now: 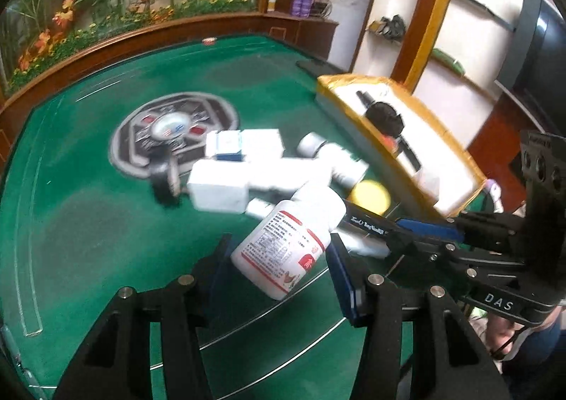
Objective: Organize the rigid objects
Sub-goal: 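Carry the pill bottle and black marker into the tray and open both tools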
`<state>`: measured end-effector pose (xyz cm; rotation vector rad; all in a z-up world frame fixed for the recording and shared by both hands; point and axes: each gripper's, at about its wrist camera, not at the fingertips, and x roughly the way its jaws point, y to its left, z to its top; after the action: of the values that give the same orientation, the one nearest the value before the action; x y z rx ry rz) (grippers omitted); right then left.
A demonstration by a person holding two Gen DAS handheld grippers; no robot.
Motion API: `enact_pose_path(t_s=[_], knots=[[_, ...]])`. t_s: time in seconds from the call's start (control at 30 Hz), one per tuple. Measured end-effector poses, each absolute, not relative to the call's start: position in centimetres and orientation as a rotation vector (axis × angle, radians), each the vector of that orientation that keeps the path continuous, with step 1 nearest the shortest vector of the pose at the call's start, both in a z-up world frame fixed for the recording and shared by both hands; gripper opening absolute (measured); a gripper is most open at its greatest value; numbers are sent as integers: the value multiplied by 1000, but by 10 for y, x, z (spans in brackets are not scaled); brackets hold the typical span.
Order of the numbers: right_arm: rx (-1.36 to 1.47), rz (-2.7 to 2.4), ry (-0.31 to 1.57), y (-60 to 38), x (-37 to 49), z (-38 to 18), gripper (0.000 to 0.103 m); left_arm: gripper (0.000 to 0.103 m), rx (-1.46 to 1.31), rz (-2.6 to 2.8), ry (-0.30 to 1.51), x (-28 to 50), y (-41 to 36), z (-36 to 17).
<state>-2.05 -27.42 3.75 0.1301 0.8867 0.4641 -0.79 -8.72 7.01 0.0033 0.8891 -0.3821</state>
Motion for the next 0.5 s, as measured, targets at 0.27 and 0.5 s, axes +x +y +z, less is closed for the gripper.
enact_pose_path(t_s=[0.27, 0.5], knots=[[260, 377, 815, -333, -24, 53, 14, 53, 25, -462, 868, 1, -133, 81], [316, 304, 750, -375, -30, 64, 14, 53, 25, -514, 875, 10, -167, 86]])
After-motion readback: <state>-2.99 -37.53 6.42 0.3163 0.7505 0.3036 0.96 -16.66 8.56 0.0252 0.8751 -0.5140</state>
